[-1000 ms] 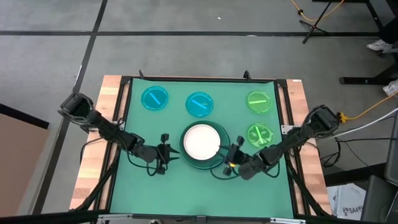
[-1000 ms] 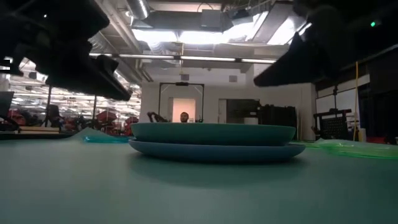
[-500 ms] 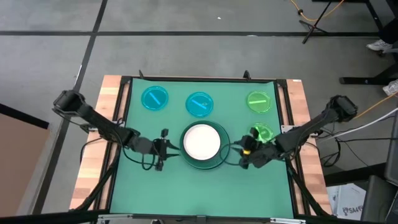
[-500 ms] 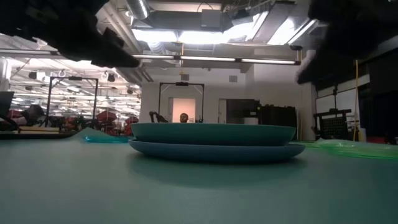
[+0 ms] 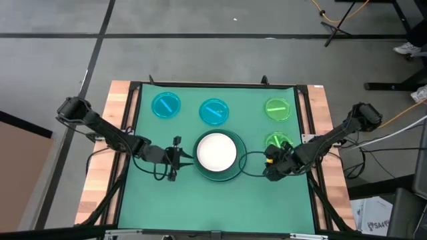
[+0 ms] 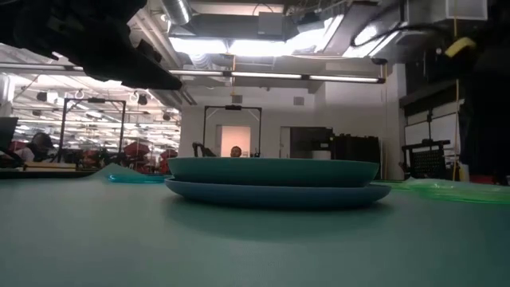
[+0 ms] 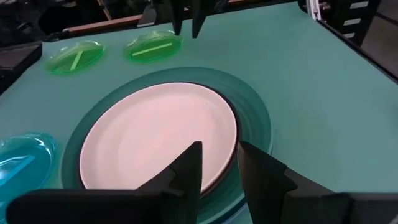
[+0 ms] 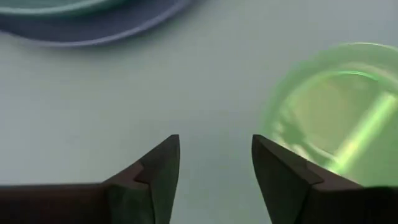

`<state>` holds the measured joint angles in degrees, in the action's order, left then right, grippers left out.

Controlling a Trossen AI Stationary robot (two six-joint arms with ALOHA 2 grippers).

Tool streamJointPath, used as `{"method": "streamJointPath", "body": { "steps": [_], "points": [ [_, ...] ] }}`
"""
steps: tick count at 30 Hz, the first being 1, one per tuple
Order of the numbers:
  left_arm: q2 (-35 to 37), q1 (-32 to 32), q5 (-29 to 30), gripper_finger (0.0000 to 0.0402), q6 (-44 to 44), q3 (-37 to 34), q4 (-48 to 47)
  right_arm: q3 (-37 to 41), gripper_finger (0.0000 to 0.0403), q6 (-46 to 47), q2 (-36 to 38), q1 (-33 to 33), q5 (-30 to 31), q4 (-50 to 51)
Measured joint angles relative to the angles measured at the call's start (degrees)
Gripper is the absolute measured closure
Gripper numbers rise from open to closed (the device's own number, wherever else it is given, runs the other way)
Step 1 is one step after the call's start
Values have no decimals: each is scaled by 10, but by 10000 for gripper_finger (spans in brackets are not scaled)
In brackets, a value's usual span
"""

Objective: Stack plastic plates
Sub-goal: Stack the bottom light green plate on top of the white plate

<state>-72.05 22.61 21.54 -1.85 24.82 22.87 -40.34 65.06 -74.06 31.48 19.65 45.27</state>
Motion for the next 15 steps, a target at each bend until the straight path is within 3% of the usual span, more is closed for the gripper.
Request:
{"method": "streamJointPath", "body": {
  "steps": [3,15],
  "points": [
    [0,0,2,304,0,0,-1,0,204,39,-10,0,31,37],
    [0,0,15,304,5,0,-1,0,227,37,-98,-8,87,25]
  ]
}}
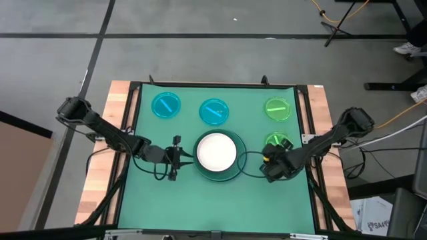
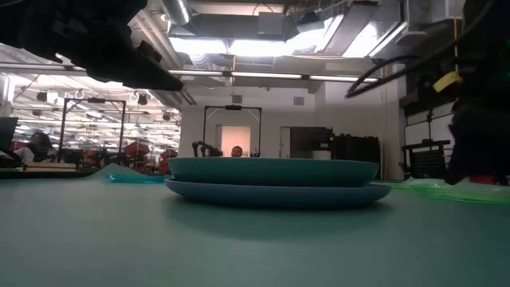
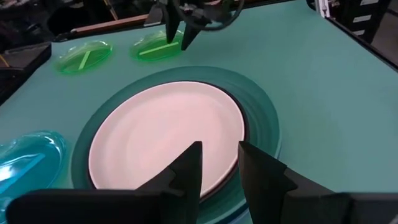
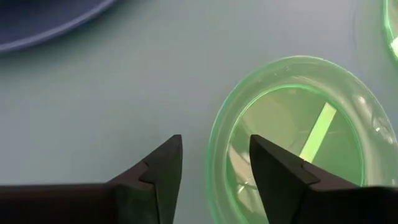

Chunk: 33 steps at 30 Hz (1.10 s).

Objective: Stack plastic plates
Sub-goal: Stack the bottom light green plate on top of the white plate

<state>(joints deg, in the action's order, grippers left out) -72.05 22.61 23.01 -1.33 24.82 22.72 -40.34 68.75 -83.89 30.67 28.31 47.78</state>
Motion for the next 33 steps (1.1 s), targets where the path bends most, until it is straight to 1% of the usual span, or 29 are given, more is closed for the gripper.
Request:
{"method": "streamJointPath", "body": {
  "steps": [8,14,17,22,26,28,33],
  "points": [
    [0,0,3,305,0,0,-1,0,231,0,-53,-23,7,-1],
    [0,0,3,305,0,0,-2,-2,237,0,-78,-36,11,1],
    [0,0,3,305,3,0,-2,-2,265,0,-79,-36,15,0],
    [0,0,3,305,4,0,-2,2,338,-1,-80,-38,15,29],
    [0,0,3,305,1,0,-3,1,390,-2,-80,-38,17,31],
    [0,0,3,305,1,0,-4,1,398,-14,-80,-38,17,30],
    [0,0,3,305,-1,0,-4,1,401,-30,-80,-37,17,23]
  ]
}}
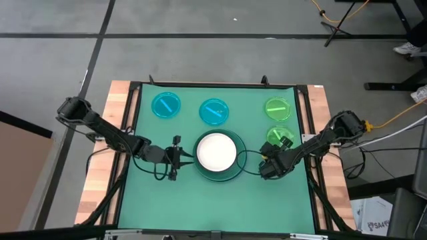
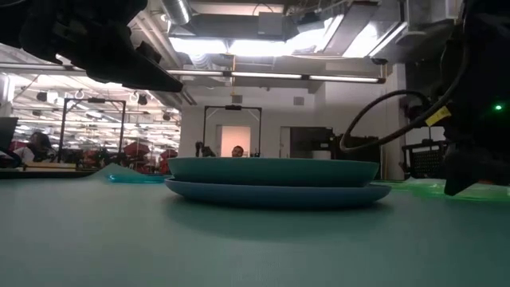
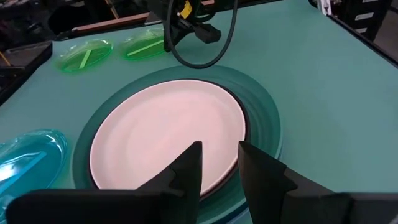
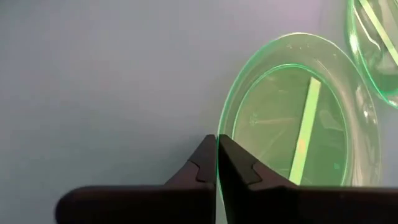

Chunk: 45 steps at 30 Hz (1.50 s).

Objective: Stack plastic plates
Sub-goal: Stack the bottom light green plate on top of the white plate

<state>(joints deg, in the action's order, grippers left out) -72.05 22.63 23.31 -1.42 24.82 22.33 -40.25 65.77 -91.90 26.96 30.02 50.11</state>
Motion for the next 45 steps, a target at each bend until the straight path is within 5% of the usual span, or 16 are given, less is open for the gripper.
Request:
{"method": "streamJointPath", "body": {
  "steps": [25,38,45],
  "points": [
    [1,52,-1,305,4,0,-13,-188,403,-228,1,1,71,32],
    [1,56,-1,305,0,0,-13,-209,403,-511,1,0,64,-200],
    [1,56,0,305,0,0,-13,-209,403,-642,1,0,-7,-302]
  ]
}}
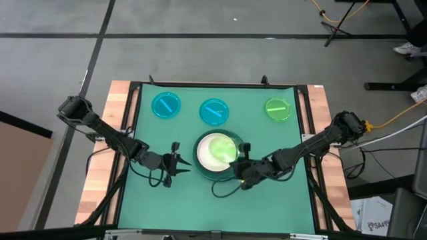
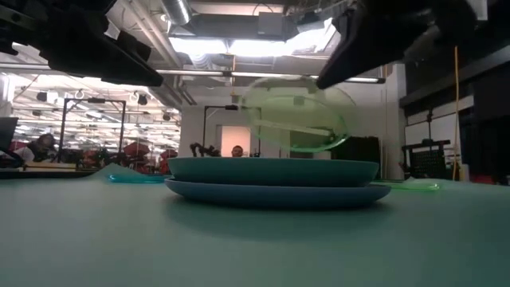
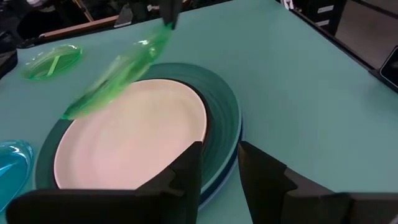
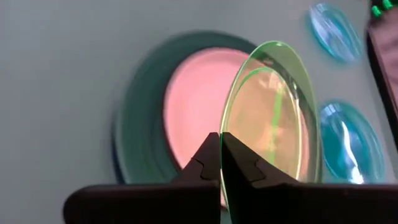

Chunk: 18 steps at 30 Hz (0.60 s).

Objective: Stack plastic plates
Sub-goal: Stack the bottom light green plate on top of the white plate

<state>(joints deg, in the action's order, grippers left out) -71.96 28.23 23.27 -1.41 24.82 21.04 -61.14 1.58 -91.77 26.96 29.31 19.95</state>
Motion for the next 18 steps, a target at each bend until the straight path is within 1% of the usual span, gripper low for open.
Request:
{"method": "streamJointPath", "body": {
  "steps": [4,8,12,18],
  "points": [
    [0,0,0,305,0,0,0,0,403,-47,0,0,-29,-34],
    [0,0,0,305,0,0,0,0,403,-56,-6,-5,-35,-46],
    [0,0,0,305,0,0,0,0,403,-77,-38,-17,-49,-76],
    [0,0,0,305,0,0,1,0,403,-108,-82,-43,-50,-97]
  ]
}}
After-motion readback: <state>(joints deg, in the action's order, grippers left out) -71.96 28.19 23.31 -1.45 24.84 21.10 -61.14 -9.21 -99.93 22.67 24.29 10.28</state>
